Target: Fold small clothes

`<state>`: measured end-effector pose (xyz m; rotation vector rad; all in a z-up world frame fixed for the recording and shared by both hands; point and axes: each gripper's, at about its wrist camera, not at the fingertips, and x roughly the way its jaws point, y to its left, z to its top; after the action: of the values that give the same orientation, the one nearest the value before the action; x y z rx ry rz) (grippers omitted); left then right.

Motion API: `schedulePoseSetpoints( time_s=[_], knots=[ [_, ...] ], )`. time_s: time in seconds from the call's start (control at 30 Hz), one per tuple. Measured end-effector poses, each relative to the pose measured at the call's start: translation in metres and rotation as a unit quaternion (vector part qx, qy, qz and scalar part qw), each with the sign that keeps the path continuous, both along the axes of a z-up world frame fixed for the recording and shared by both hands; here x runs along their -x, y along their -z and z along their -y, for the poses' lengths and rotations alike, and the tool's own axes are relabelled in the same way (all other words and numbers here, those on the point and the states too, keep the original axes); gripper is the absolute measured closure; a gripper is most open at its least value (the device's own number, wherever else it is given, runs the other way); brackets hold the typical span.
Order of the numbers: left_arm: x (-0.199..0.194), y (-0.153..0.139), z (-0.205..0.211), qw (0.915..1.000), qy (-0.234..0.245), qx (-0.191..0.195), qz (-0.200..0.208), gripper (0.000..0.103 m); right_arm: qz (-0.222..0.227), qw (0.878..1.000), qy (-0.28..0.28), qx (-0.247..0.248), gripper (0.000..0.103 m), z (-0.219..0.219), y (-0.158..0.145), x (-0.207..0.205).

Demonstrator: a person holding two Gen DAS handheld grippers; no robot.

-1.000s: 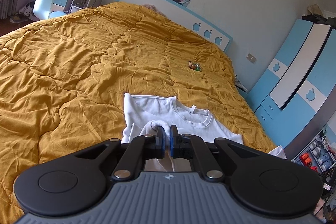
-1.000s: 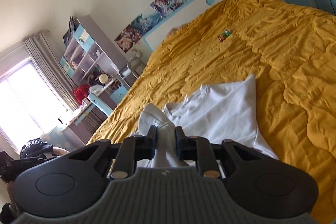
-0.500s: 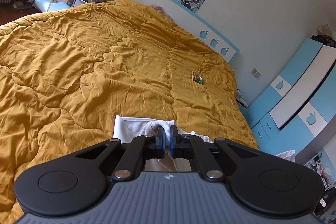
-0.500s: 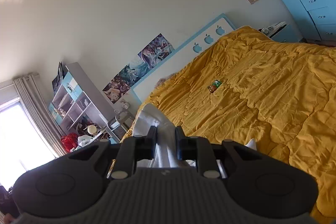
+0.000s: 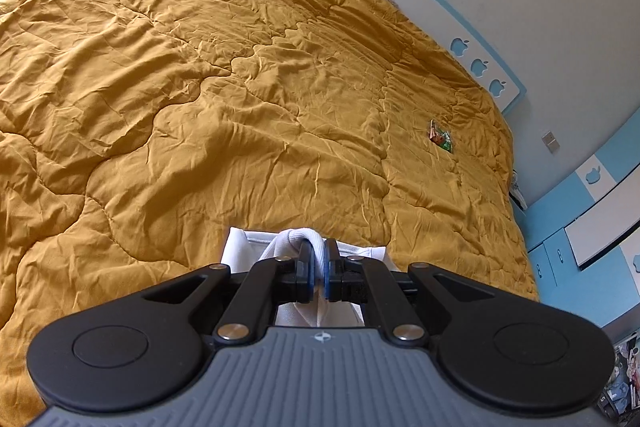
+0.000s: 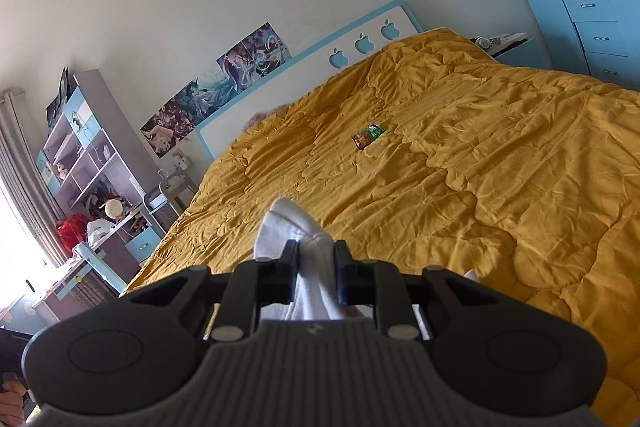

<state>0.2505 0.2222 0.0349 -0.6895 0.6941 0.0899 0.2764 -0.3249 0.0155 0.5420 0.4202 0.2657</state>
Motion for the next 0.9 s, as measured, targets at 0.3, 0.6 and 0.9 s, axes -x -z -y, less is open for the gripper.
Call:
schedulePoseSetpoints(
  time_s=[0.3,0.6,0.9],
  knots=[
    [-0.061,0.002,-0.017,0.9992,-0.037,0.012,0.003,0.042,-0.087,0.97,0.201,0.103,0.052,-0.007,0.021,-0.046],
    [0.016,0.005,-0.01,0.9771,0.013,-0.211,0.021,0.031,-0.112,0.985,0.127,0.013,0.034,0.045,0.039,0.027],
    [0.127,0.038,0.005,0.9891,0.112,-0.093,-0.02,0.031,-0.121,0.979,0.046,-0.158,0.028,0.067,0.05,0.165]
  ],
)
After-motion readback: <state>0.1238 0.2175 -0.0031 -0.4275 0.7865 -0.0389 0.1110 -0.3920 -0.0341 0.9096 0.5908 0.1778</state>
